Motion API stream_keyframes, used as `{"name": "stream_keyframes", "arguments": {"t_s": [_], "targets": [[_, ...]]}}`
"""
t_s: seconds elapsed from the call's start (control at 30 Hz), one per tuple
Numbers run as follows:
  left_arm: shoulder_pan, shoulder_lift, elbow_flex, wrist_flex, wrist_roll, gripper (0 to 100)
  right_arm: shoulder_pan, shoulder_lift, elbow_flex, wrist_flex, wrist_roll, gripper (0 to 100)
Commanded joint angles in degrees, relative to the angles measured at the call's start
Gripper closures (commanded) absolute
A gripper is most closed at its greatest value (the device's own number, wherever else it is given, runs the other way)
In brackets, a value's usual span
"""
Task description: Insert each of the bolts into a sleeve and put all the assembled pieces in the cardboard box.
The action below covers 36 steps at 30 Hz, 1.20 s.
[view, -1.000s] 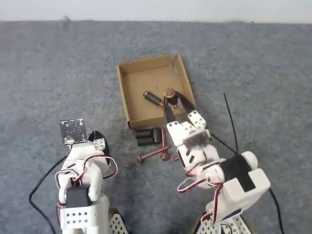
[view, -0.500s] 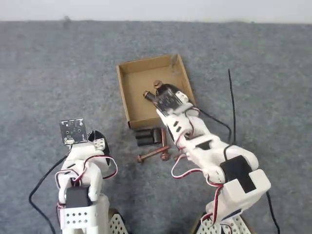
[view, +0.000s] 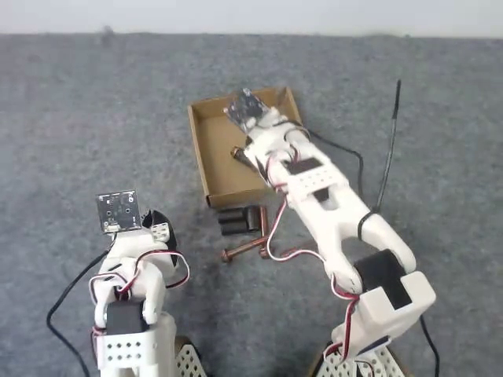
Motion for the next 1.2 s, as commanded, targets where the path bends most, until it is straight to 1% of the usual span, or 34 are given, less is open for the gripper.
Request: {"name": "stream_keyframes", "arguments": {"t_s": [0.0, 0.2, 0.53, 0.67, 0.73, 0.8, 0.9, 1.0, 1.17], "targets": [[-0.3, -1.1, -1.0, 0.3, -0.4, 98, 0.4, 2.4, -10.1, 5.2, 1.1, 99.3], [-0.2, -1.1, -1.0, 0.3, -0.4, 98, 0.3, 8.8, -18.5, 13.8, 1.1, 99.3], [-0.1, -1.1, -1.0, 0.0, -0.4, 98, 0.3, 16.8, -35.5, 34.0, 1.1, 98.4], [-0.1, -1.1, -1.0, 0.0, -0.4, 98, 0.3, 18.6, -40.3, 39.3, 1.1, 86.0], [-0.1, -1.1, -1.0, 0.0, -0.4, 98, 0.3, 19.1, -41.6, 40.7, 1.1, 83.2], [-0.1, -1.1, -1.0, 0.0, -0.4, 98, 0.3, 19.1, -42.1, 40.9, 1.1, 86.1], [-0.1, -1.1, -1.0, 0.0, -0.4, 98, 0.4, 19.0, -42.2, 41.2, 1.1, 92.9], [-0.1, -1.1, -1.0, 0.0, -0.4, 98, 0.3, 18.0, -43.3, 44.7, 1.1, 99.3], [-0.1, -1.1, -1.0, 0.0, -0.4, 98, -0.1, 11.9, -43.5, 53.8, 0.6, 99.2]]}}
